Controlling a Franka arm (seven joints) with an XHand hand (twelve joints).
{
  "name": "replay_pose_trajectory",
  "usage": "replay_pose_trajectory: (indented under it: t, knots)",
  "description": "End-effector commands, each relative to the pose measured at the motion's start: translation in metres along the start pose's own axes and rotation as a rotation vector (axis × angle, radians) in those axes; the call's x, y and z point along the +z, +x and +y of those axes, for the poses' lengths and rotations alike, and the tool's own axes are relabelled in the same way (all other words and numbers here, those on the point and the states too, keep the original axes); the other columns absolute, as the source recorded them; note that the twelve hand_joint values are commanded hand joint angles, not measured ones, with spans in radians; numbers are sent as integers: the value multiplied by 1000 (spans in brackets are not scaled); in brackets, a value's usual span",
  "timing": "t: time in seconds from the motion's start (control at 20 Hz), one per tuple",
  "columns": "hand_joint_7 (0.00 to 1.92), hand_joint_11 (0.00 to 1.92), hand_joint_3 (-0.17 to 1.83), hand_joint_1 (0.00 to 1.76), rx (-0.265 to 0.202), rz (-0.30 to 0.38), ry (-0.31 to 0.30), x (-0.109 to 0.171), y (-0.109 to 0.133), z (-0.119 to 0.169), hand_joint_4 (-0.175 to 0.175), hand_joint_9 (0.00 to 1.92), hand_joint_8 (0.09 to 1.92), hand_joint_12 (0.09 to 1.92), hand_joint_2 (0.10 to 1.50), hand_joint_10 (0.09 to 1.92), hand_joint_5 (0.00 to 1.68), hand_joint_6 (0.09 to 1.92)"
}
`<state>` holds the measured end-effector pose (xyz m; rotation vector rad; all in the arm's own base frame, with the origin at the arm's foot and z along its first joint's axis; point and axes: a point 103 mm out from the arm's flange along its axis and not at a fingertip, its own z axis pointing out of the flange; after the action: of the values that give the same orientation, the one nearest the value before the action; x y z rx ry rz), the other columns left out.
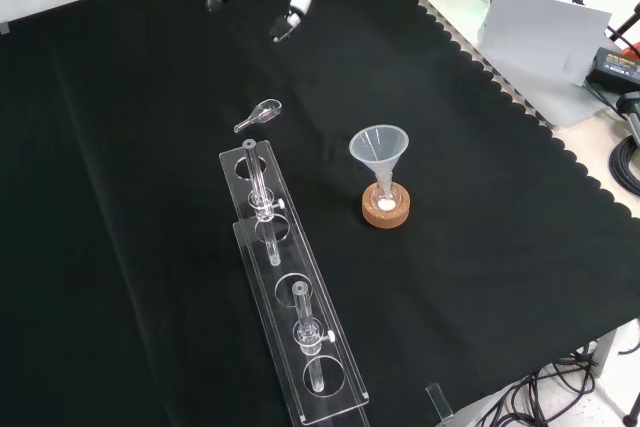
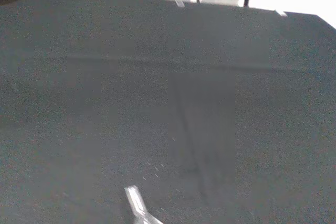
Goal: Remove the funnel from the round-bottom flask.
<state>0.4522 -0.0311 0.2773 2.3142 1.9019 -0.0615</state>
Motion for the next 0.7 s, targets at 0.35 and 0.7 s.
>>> replay_pose_trajectory:
  t: [0.35, 0.7]
  knots:
    - [56, 0, 191, 406, -212, 103, 60, -45, 54, -46, 70, 12, 87, 331, 611, 87, 15, 87]
    - [0, 0, 127, 353, -294, 169, 54, -64, 90, -64, 68, 0, 87, 176, 616, 87, 0, 87]
